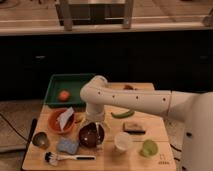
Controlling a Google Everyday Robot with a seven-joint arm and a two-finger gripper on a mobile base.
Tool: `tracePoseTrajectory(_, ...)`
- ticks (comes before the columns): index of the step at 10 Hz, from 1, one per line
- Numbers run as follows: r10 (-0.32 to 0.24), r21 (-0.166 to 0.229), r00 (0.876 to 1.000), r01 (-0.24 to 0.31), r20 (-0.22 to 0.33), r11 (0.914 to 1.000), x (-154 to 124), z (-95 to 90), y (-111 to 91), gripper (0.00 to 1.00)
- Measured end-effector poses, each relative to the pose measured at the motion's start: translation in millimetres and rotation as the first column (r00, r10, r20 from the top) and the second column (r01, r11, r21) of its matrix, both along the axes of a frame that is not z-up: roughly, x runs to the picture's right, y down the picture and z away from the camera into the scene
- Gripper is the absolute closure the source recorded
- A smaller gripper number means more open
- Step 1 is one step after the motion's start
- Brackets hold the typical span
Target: Place fork in purple bowl
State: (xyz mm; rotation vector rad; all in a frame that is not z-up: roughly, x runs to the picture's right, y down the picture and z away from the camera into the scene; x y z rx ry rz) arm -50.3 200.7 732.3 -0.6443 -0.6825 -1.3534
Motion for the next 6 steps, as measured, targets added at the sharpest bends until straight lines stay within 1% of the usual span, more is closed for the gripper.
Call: tracePoseTrajectory(6, 0.001, -0.004, 1.000, -0.001, 0.011, 1.0000, 1.1, 0.6, -2.7, 0.20)
